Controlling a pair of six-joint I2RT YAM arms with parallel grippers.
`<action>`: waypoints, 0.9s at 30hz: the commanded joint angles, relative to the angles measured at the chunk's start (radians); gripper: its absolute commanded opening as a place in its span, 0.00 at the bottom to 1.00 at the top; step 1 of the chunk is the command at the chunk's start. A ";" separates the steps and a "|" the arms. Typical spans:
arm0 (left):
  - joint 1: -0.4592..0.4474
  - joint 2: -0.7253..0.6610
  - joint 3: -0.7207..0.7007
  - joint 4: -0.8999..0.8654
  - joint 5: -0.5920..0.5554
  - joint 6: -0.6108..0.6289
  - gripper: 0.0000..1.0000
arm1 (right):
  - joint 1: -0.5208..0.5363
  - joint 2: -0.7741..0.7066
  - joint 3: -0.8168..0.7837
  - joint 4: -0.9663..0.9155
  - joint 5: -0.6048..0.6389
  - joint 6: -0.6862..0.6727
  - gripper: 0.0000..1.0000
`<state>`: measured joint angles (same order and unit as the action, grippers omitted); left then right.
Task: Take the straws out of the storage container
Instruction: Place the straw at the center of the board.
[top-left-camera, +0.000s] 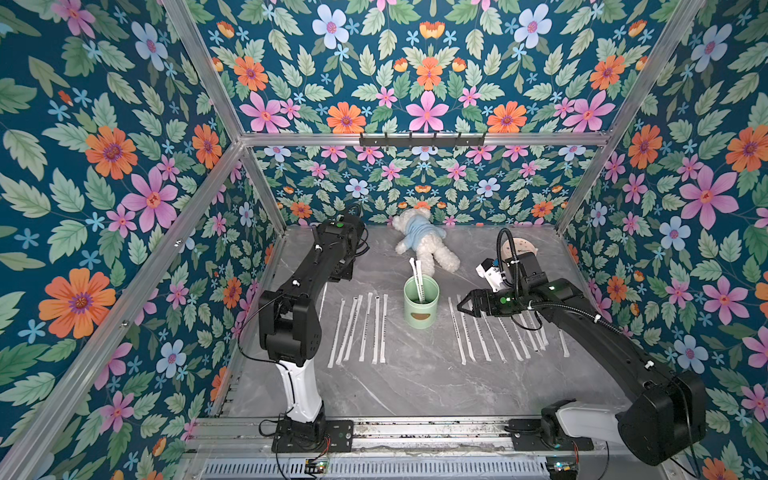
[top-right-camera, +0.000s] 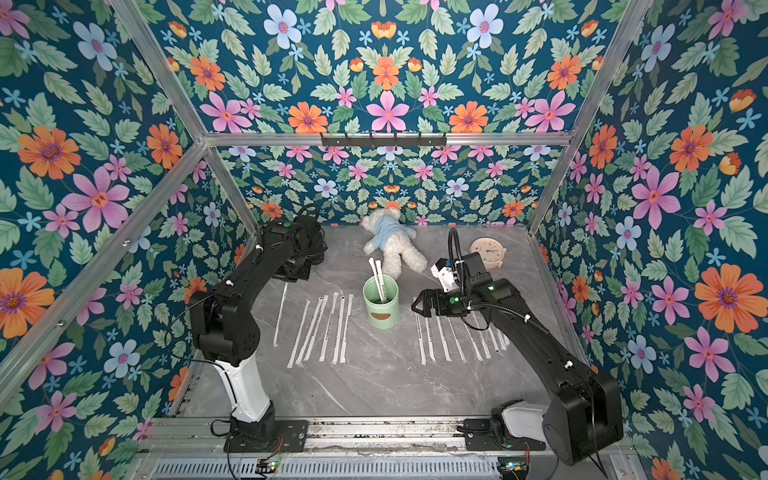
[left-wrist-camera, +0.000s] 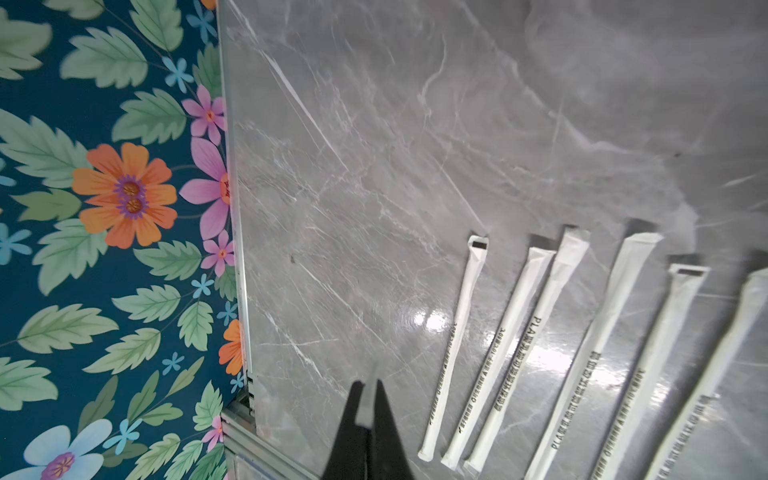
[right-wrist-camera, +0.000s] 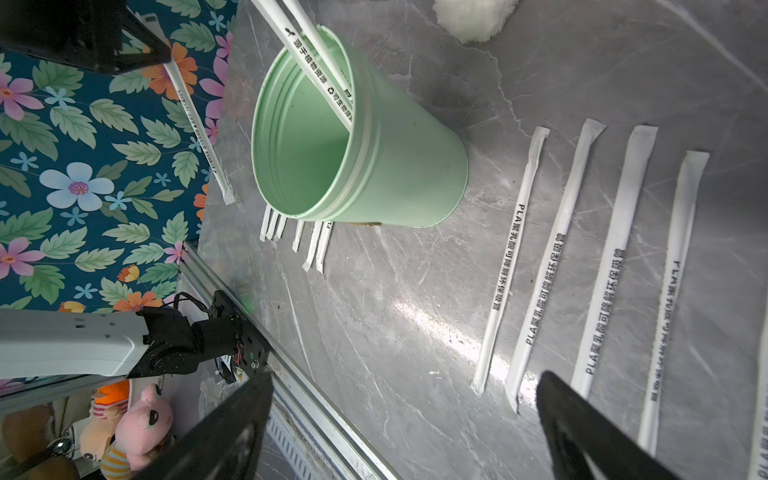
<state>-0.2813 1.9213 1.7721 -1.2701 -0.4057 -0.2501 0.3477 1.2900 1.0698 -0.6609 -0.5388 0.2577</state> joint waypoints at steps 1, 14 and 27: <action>0.005 0.025 -0.036 -0.002 0.036 -0.018 0.02 | 0.001 0.009 -0.008 0.019 0.002 -0.010 0.99; 0.006 0.096 -0.128 0.018 0.055 -0.034 0.01 | 0.001 0.021 -0.027 0.052 -0.016 -0.008 0.99; 0.019 0.123 -0.178 0.085 0.074 -0.026 0.04 | 0.001 0.026 -0.027 0.052 -0.019 -0.005 0.99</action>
<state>-0.2668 2.0415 1.5940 -1.1938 -0.3378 -0.2707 0.3477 1.3128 1.0401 -0.6250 -0.5468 0.2546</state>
